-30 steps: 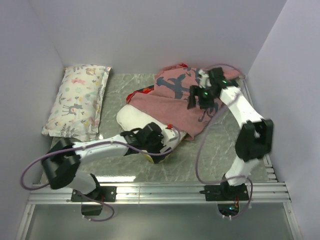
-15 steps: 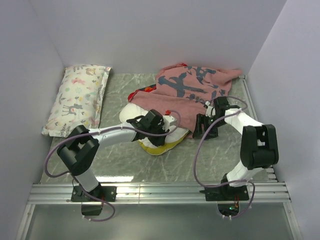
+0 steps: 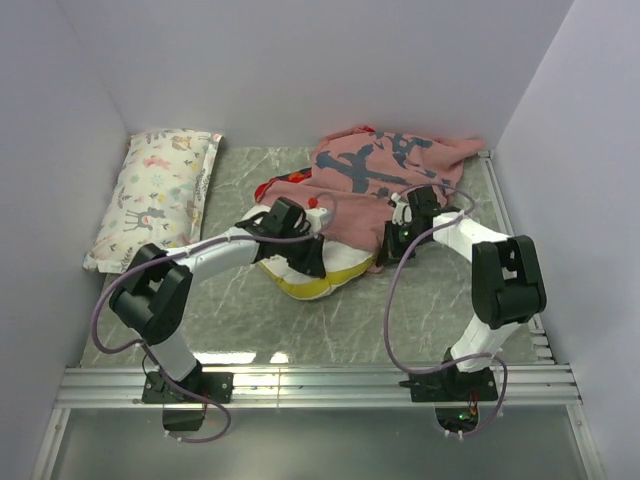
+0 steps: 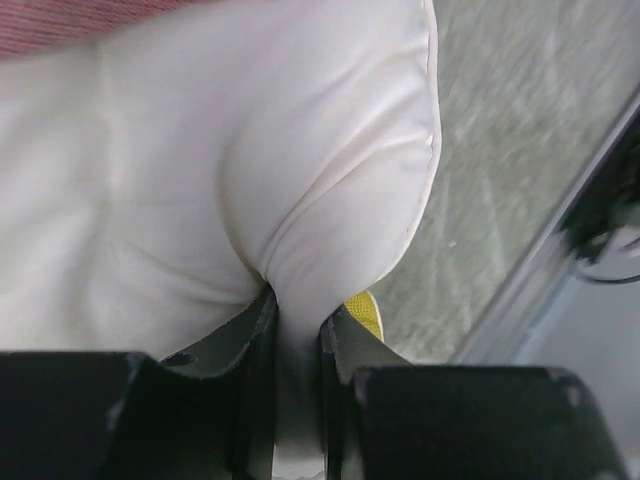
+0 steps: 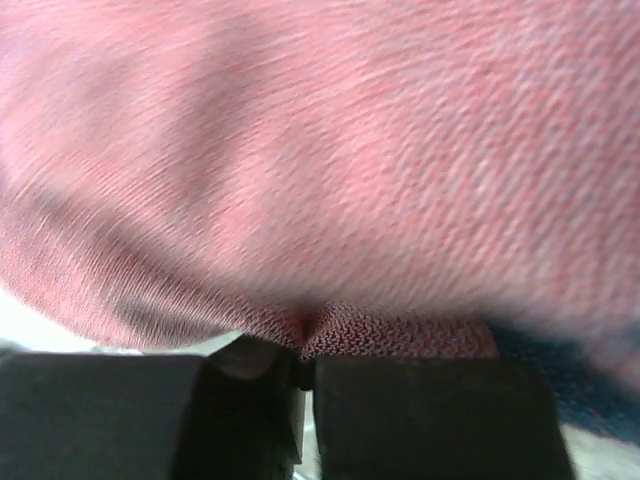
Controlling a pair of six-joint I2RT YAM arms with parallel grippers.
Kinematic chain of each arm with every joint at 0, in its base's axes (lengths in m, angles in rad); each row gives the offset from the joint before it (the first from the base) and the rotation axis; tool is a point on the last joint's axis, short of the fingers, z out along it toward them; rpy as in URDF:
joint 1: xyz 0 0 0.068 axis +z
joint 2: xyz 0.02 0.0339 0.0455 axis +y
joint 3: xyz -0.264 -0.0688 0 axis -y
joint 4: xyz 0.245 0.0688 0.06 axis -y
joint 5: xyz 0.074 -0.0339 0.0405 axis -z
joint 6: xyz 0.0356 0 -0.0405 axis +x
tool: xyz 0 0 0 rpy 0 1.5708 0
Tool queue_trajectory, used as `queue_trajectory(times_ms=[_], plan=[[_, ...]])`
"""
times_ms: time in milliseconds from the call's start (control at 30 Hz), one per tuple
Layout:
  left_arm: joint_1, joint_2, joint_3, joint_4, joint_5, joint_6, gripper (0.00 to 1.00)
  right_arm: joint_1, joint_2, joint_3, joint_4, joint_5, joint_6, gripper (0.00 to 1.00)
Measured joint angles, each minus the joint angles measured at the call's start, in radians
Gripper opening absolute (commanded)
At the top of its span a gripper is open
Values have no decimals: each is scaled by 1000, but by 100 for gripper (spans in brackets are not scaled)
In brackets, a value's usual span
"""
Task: Put the pillow into the pillowcase
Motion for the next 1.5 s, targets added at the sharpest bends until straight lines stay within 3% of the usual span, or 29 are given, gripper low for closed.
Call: queue_trajectory(times_ms=[167, 367, 533, 700, 933, 1067, 1133, 1167, 1200, 1267, 1333, 1367, 1500], plan=[[116, -14, 25, 35, 113, -151, 0, 42, -105, 93, -116, -134, -114, 0], [181, -47, 110, 116, 187, -331, 0, 157, -175, 406, -352, -272, -307, 0], [205, -45, 216, 240, 199, -513, 0, 253, -55, 780, -609, -357, -454, 0], [218, -4, 299, 340, 155, -655, 0, 367, 95, 1019, -734, -393, -561, 0], [215, 34, 268, 403, 102, -731, 0, 380, 115, 1079, -768, -411, -547, 0], [197, 14, 171, 389, 86, -659, 1, 349, 66, 908, -735, -478, -529, 3], [169, 3, 117, 343, 85, -577, 9, 349, 46, 801, -737, -502, -531, 29], [150, -1, 93, 300, 89, -522, 24, 350, 36, 742, -745, -511, -541, 55], [137, -1, 75, 264, 93, -475, 32, 352, 32, 698, -772, -533, -552, 62], [109, 1, 34, 167, 110, -360, 55, 356, 32, 663, -809, -542, -599, 71], [100, 2, 0, 51, 136, -246, 65, 346, 24, 663, -822, -540, -620, 77], [105, -6, -11, 16, 151, -198, 84, 328, 14, 666, -827, -540, -631, 77], [192, -153, -74, -77, 216, -50, 91, 215, -5, 734, -815, -496, -587, 76]])
